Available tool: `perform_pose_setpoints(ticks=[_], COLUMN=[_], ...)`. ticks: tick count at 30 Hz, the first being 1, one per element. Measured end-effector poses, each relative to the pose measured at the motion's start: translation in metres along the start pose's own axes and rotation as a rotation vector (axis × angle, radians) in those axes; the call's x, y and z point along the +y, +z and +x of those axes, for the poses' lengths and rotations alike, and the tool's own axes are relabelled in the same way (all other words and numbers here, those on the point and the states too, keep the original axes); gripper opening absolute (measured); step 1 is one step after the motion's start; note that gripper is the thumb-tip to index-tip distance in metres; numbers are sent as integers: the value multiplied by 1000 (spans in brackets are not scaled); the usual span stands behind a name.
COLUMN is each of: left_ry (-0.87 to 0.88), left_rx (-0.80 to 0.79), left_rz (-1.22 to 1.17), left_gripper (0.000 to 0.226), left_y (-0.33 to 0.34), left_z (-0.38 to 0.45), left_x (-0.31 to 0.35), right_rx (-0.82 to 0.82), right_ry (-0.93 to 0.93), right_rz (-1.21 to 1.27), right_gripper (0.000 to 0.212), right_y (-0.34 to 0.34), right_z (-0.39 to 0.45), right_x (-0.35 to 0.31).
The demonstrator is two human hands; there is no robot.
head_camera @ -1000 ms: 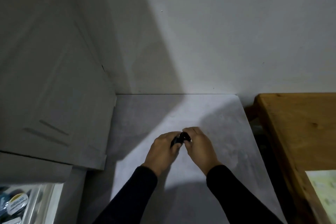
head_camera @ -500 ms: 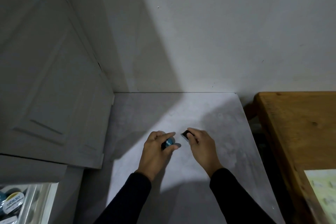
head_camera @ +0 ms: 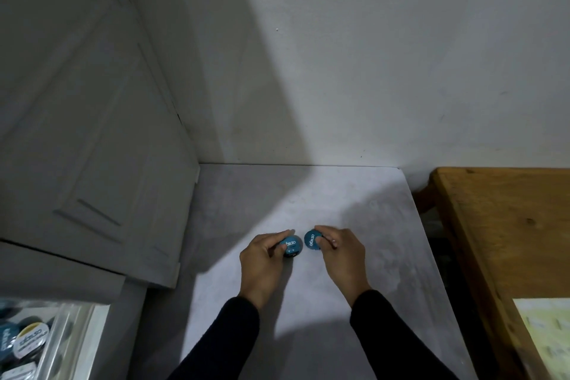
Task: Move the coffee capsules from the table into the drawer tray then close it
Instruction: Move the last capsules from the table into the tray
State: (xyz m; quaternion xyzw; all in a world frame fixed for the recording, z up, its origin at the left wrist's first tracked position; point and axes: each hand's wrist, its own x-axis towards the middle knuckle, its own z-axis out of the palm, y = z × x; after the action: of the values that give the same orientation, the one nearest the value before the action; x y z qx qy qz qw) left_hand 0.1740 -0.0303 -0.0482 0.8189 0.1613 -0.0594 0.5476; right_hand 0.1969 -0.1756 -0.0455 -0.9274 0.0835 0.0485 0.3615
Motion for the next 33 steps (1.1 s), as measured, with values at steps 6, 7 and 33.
perform_pose_setpoints(ticks=[6,7,33], left_ry=[-118,-129,72], left_rx=[58,70,235], left_rz=[-175,-207,-533], left_gripper=[25,24,28], left_y=[-4,-6,-242], left_z=[-15,-18,-188], left_x=[3,4,-3], right_rx=[8,22,-127], right_ry=[149,194,-3], right_rz=[292,362,893], right_gripper=[20,21,18], right_y=[-9,-11,19], right_z=[-21,-26,-223], right_x=[-8,-10,-176])
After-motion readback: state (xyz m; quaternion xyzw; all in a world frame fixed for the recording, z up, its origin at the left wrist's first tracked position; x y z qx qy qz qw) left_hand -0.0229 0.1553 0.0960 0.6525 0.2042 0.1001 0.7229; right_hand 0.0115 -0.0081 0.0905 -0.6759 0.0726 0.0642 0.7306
